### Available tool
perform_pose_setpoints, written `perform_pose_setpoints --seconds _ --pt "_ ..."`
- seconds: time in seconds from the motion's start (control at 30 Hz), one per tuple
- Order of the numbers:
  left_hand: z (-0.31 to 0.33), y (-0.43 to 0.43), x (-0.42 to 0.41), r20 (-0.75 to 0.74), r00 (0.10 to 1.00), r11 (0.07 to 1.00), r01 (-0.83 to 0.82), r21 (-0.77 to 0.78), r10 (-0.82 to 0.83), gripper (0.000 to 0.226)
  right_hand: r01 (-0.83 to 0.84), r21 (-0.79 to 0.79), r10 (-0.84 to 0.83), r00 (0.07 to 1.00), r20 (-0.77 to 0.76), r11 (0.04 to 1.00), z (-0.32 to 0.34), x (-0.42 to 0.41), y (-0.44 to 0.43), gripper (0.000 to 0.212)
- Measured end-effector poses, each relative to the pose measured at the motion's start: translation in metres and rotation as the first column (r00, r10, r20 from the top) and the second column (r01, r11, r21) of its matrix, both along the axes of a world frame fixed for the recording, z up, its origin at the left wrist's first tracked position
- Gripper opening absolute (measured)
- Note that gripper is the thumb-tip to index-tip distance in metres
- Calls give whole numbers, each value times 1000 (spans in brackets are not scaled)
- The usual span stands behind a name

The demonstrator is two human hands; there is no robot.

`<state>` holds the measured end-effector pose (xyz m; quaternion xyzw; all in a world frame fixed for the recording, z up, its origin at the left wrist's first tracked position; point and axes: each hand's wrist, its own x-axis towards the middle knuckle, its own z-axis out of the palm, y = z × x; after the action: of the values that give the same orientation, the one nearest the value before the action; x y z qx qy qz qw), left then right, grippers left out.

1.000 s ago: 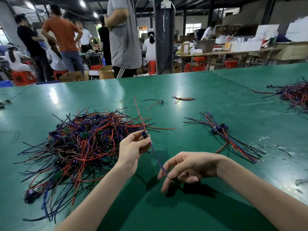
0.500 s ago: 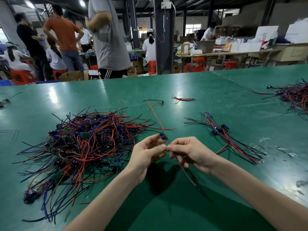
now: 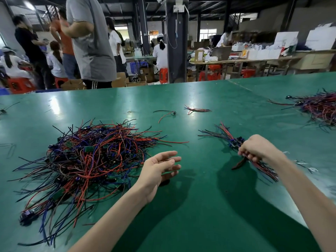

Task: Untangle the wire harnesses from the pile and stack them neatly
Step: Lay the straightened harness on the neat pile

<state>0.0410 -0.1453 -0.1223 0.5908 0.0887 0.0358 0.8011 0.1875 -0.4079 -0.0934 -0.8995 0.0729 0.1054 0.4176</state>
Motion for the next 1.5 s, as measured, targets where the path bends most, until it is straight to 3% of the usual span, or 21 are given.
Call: perform_pose_setpoints --seconds 0.3,0.4,0.5,0.57,0.7,0.8,0.9,1.0,1.1,1.3,1.5 --pt "2 -9 -3 7 1000 996 8 88 -9 20 125 -430 -34 977 212 894 -1 -4 -1 11" --pt "4 -13 -7 34 999 967 27 253 -37 19 157 -489 -23 963 269 858 -2 -9 5 15" --pt "6 -12 -11 139 984 755 -4 655 -116 19 191 -490 25 916 401 850 -6 -17 17 17" --pt "12 -11 -13 245 957 612 -102 784 -153 20 155 -473 110 867 486 868 -11 -23 28 13" --pt "37 7 -8 485 873 475 -408 780 -45 20 18 -468 284 774 566 883 -23 -37 51 12" --pt "58 44 5 557 823 281 -564 776 114 24 -92 -523 408 742 531 848 -33 -45 68 23" --pt "73 93 20 496 824 65 -531 845 274 31 -160 -589 496 730 470 792 -39 -50 78 27" --pt "81 142 32 236 870 -90 -219 972 434 32 -205 -611 542 717 437 764 -39 -51 82 29" --pt "80 164 31 -87 877 -86 144 986 473 25 -227 -616 563 708 427 754 -40 -52 84 27" --pt "73 169 30 46 890 -147 23 989 453 14 -203 -604 542 707 454 771 -41 -50 86 23" --pt "67 172 32 -128 887 -124 203 971 444 21 -208 -579 525 719 456 788 -45 -50 84 24"
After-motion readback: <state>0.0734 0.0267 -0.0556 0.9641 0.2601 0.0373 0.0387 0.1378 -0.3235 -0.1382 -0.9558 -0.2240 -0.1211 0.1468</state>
